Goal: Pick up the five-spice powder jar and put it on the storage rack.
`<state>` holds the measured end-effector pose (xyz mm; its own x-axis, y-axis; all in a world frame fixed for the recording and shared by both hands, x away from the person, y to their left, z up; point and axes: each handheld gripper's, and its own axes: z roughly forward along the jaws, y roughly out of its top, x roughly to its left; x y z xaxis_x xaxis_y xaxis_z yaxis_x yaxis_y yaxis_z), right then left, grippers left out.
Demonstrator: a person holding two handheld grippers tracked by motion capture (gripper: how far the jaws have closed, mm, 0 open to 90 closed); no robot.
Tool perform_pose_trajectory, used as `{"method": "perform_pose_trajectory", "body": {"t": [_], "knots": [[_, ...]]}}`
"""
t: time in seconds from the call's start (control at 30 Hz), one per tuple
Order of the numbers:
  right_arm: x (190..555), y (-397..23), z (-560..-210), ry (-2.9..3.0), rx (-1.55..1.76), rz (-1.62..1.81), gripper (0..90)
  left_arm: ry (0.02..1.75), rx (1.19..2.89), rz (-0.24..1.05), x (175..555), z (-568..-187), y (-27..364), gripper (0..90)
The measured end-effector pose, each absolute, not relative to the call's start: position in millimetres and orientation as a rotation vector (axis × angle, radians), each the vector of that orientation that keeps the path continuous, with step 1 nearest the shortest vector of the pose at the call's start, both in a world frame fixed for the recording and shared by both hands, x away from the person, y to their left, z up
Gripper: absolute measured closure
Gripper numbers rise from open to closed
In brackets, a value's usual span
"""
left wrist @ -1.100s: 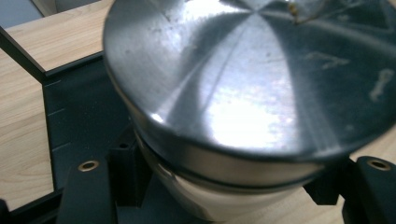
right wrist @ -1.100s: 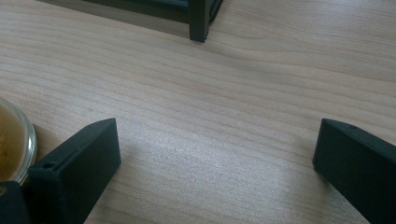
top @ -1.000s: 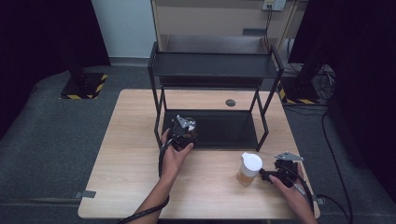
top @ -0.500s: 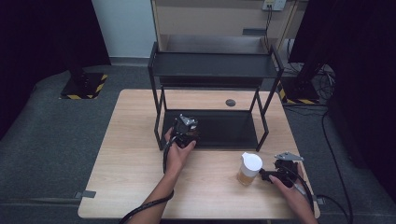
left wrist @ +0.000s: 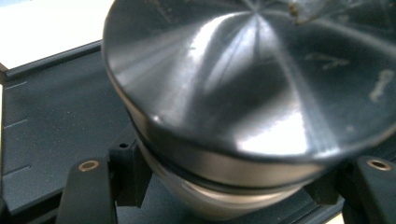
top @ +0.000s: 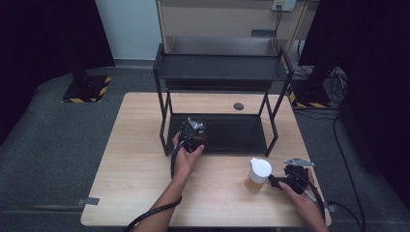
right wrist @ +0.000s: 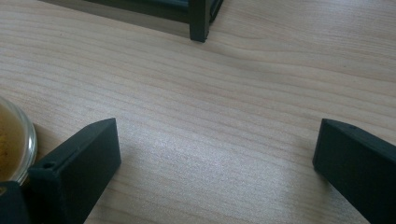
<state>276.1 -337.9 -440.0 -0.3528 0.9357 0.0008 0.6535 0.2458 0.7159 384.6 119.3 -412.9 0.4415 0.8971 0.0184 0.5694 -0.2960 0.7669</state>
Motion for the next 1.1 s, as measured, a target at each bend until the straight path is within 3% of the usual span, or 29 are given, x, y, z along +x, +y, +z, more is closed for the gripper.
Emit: {"method": "perform_pose_trajectory", "body": {"t": [0.33,0.37,0.63,1.1], "knots": [[276,-338,-440,2.095,1.45,0.883,1.8,1.216,2.001,0.596,384,-414,120,28.3],[276,-338,-440,2.095,1.449,0.883,1.8,1.217,2.008,0.599,384,-414,119,20.5],[276,-338,-440,2.095,1.45,0.883,1.8,1.244,1.999,0.624,368,-405,119,4.9],[276,-338,-440,2.095,1.45,0.883,1.8,1.207,2.011,0.649,325,-390,130,3.5]]}}
